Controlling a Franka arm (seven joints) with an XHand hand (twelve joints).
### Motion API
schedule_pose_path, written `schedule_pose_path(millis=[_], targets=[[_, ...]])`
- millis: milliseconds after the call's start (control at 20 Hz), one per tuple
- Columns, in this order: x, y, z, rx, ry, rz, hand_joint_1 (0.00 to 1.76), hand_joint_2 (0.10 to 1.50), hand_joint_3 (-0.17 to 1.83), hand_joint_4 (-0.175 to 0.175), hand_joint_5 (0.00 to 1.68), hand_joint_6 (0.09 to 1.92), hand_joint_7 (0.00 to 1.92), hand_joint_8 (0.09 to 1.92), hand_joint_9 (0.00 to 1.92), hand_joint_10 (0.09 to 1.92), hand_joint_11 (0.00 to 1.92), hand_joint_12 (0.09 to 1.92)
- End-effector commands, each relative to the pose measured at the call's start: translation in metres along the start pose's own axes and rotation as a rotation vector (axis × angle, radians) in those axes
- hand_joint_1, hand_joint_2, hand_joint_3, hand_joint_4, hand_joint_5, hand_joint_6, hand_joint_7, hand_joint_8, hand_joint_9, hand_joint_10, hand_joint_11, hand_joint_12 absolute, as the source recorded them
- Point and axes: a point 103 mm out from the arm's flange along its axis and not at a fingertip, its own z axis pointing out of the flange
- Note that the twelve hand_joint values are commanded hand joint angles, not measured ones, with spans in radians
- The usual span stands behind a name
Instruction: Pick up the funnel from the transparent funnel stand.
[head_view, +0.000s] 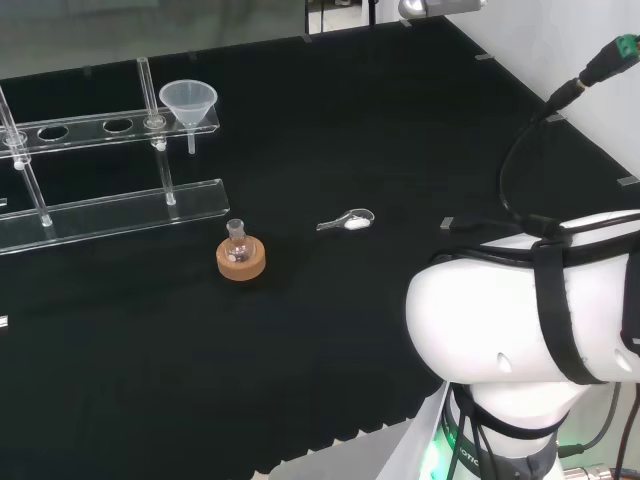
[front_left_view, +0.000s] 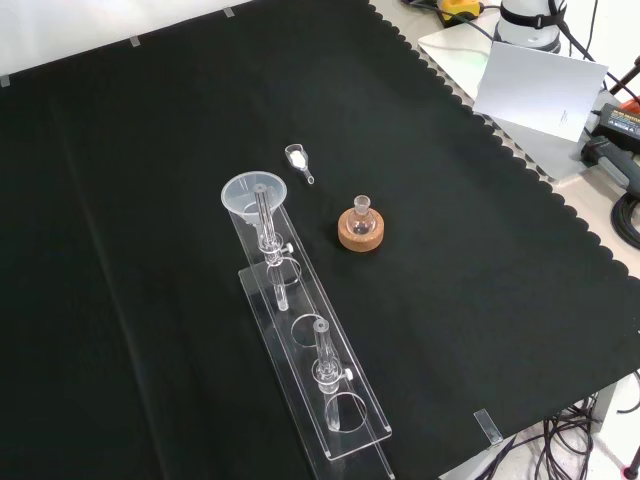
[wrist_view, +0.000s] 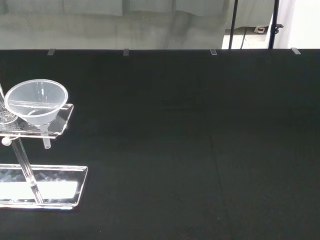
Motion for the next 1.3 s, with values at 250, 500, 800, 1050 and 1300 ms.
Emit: schedule_pose_path(millis=[250, 500, 800, 1050, 1300], targets=[[-0.004, 0.016, 0.002, -0.004, -0.023, -0.025, 0.35, 0.62, 0.01, 0.028, 0.00, 0.09, 0.00, 0.42, 0.00, 0.32, 0.00, 1.28], [0.001, 0.034, 0.007, 0.022, -0.028, -0.055, 0.36, 0.63, 0.01, 0.031, 0.00, 0.09, 0.00, 0.46, 0.00, 0.33, 0.00, 1.29], [0.018, 0.071, 0.014, 0.068, -0.036, -0.102, 0.37, 0.63, 0.01, 0.028, 0.01, 0.09, 0.01, 0.52, 0.00, 0.40, 0.00, 1.29], [0.048, 0.099, 0.019, 0.106, -0.059, -0.152, 0.44, 0.66, 0.02, 0.038, 0.16, 0.09, 0.12, 0.62, 0.01, 0.78, 0.00, 1.32], [0.080, 0.124, 0.024, 0.160, -0.082, -0.205, 0.51, 0.67, 0.02, 0.040, 0.20, 0.09, 0.16, 0.64, 0.03, 0.85, 0.00, 1.36]])
